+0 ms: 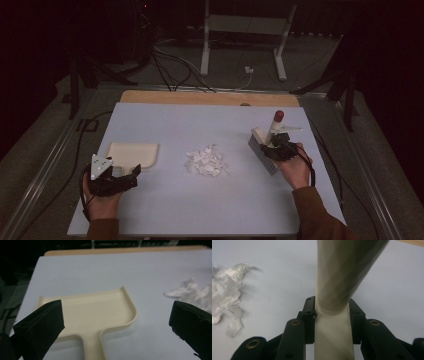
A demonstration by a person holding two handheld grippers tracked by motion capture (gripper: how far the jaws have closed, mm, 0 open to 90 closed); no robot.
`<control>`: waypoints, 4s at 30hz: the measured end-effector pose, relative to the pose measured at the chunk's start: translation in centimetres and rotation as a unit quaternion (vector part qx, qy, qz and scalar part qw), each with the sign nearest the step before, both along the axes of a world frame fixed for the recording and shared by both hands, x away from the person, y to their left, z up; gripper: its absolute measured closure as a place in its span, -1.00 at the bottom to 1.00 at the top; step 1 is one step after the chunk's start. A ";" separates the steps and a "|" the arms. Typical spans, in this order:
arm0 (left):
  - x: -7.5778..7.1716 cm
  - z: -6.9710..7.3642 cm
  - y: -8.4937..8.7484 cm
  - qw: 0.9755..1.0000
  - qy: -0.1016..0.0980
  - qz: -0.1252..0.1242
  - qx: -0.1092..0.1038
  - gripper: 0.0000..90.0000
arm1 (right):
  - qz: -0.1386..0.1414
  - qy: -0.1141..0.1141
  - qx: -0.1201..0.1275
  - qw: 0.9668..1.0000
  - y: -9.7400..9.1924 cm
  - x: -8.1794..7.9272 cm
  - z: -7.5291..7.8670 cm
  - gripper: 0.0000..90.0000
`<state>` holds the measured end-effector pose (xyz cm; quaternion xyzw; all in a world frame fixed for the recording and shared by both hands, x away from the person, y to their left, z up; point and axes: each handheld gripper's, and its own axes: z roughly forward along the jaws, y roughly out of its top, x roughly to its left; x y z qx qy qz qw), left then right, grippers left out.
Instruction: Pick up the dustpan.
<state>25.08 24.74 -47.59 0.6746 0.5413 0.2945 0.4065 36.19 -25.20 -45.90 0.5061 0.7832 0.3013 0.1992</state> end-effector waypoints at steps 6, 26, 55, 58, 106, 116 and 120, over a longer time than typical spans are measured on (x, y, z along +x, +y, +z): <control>0.0 -0.2 0.2 1.000 0.022 0.016 0.013 -0.99 | 0.003 0.000 -0.004 1.000 -0.2 -0.1 0.0 0.48; 0.1 -1.0 0.6 0.994 0.088 0.054 0.043 -0.99 | 0.003 -0.002 -0.011 1.000 -0.5 -0.2 0.1 0.48; 2.4 -3.8 0.1 0.979 0.188 0.057 0.057 -0.11 | 0.000 -0.007 -0.014 1.000 -0.5 -0.4 0.0 0.48; 2.4 -3.7 0.4 0.979 0.189 0.059 0.057 0.13 | 0.000 -0.008 -0.014 1.000 -0.5 -0.4 0.0 0.48; 2.1 -1.0 1.6 0.982 0.177 0.002 0.063 0.49 | -0.003 -0.007 -0.012 1.000 -0.5 -0.3 -0.1 0.48; 2.2 -0.6 2.0 0.983 0.174 -0.020 0.059 0.49 | -0.003 -0.007 -0.012 1.000 -0.5 -0.3 -0.1 0.48; 2.2 -0.4 2.2 0.983 0.172 -0.028 0.058 0.49 | -0.004 -0.007 -0.011 1.000 -0.5 -0.3 -0.1 0.48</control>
